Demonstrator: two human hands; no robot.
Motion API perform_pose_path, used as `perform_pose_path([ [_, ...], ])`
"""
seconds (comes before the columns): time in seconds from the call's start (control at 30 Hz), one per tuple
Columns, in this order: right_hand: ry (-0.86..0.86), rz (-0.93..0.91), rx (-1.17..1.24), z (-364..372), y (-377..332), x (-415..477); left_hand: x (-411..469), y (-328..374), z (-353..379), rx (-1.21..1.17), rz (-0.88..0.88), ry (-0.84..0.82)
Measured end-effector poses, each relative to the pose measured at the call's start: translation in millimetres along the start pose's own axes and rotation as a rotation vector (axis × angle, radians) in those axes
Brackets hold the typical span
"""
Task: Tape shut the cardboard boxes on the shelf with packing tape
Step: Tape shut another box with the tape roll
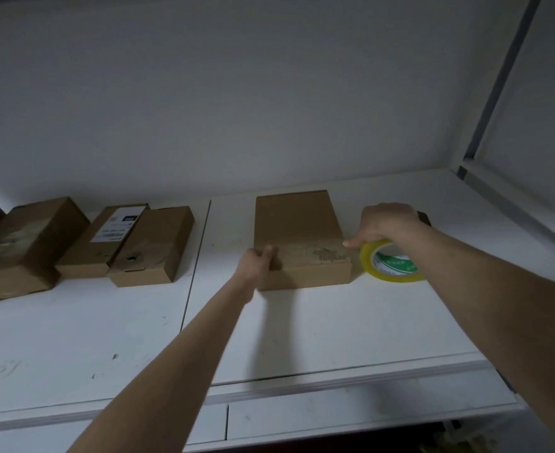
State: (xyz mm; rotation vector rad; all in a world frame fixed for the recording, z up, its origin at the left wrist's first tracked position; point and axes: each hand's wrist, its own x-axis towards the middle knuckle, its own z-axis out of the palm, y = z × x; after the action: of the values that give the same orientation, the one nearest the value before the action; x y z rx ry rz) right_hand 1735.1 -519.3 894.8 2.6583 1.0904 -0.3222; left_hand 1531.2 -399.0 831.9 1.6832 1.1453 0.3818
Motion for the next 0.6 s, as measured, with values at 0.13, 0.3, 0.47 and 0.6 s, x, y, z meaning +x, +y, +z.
perform_pose_path([
  [0.13,0.012,-0.015,0.019,1,2,-2,1,4,8,-0.244,-0.107,0.023],
  [0.3,0.014,-0.023,0.043,2,6,-5,-7,19,4,-0.479,-0.189,-0.060],
  [0.47,0.011,-0.047,0.102,0,15,-13,-7,31,5,-0.567,-0.200,-0.016],
  [0.6,-0.038,-0.139,0.610,-5,41,-21,-5,37,-17,-0.688,-0.254,-0.054],
])
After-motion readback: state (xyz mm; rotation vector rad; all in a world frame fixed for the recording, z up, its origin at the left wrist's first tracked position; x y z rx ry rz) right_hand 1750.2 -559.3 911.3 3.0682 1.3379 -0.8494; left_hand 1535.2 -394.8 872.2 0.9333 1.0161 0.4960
